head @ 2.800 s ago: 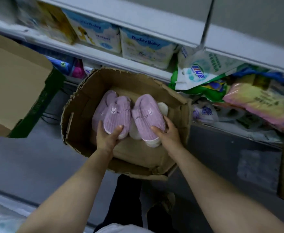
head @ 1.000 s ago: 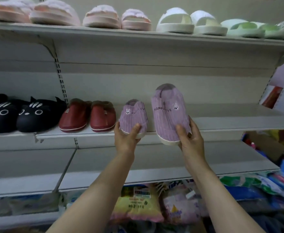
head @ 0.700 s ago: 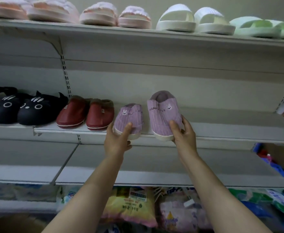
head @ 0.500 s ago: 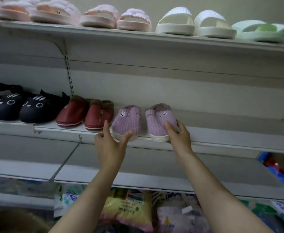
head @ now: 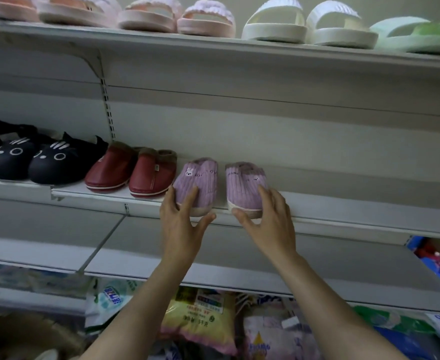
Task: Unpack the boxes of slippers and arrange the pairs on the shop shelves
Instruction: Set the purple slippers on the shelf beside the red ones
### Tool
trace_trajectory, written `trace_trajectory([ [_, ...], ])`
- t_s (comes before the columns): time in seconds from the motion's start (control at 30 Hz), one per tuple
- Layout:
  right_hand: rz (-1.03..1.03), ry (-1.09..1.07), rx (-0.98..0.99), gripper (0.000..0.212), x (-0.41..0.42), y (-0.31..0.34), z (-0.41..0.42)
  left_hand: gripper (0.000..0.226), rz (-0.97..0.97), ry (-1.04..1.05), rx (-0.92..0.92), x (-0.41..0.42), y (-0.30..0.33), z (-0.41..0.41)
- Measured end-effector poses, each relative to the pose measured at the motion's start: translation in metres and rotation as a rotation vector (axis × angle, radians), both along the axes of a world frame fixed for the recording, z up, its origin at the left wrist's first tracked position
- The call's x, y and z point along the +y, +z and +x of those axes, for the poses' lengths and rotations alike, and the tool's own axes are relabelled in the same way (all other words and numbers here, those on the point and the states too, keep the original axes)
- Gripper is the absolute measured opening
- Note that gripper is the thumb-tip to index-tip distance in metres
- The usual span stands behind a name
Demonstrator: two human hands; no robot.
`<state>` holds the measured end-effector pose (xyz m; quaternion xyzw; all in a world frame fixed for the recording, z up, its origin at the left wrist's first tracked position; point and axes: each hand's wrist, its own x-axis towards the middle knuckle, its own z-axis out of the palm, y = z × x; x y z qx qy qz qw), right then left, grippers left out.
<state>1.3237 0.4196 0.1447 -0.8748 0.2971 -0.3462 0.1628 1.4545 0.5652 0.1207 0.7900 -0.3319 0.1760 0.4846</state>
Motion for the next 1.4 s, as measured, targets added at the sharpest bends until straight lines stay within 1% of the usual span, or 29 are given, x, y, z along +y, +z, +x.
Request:
trace_trajectory([
  [0.07, -0.031, -0.034, 0.040, 0.099, 0.002, -0.005, 0.004, 0.064, -0.006, 0.010, -0.013, -0.001, -0.001, 0.004],
  [0.13, -0.015, -0.045, 0.045, 0.092, -0.001, -0.005, 0.011, 0.062, 0.013, 0.014, -0.024, -0.004, -0.001, 0.010],
  [0.2, -0.006, -0.040, 0.053, 0.087, -0.007, -0.003, 0.019, 0.062, 0.048, 0.018, -0.037, -0.009, 0.001, 0.017],
  [0.33, 0.001, -0.039, 0.104, 0.085, -0.017, 0.001, 0.032, 0.064, 0.108, 0.026, -0.069, -0.023, 0.005, 0.030],
  [0.57, -0.021, -0.079, 0.129, 0.081, -0.015, 0.000, 0.039, 0.064, 0.137, 0.020, -0.099, -0.026, 0.004, 0.040],
  [0.73, 0.003, -0.140, 0.179, 0.081, -0.005, 0.007, 0.040, 0.063, 0.145, -0.024, -0.081, -0.023, 0.008, 0.040],
  [0.9, 0.015, -0.177, 0.235, 0.078, 0.018, 0.025, 0.035, 0.069, 0.191, -0.095, -0.040, -0.012, 0.021, 0.041],
  [1.03, -0.036, -0.147, 0.257, 0.073, 0.044, 0.055, 0.026, 0.070, 0.201, -0.130, -0.022, 0.019, 0.046, 0.040],
  [1.13, -0.053, -0.084, 0.256, 0.070, 0.070, 0.082, 0.021, 0.061, 0.221, -0.127, -0.035, 0.054, 0.071, 0.037],
  [1.23, -0.055, -0.032, 0.250, 0.061, 0.103, 0.102, 0.017, 0.054, 0.248, -0.078, -0.036, 0.097, 0.095, 0.032],
  [1.33, -0.077, 0.036, 0.216, 0.065, 0.144, 0.115, 0.012, 0.056, 0.239, -0.021, -0.064, 0.147, 0.109, 0.019],
  [1.4, -0.105, 0.089, 0.200, 0.061, 0.175, 0.120, 0.009, 0.060, 0.229, 0.007, -0.104, 0.183, 0.114, 0.011],
])
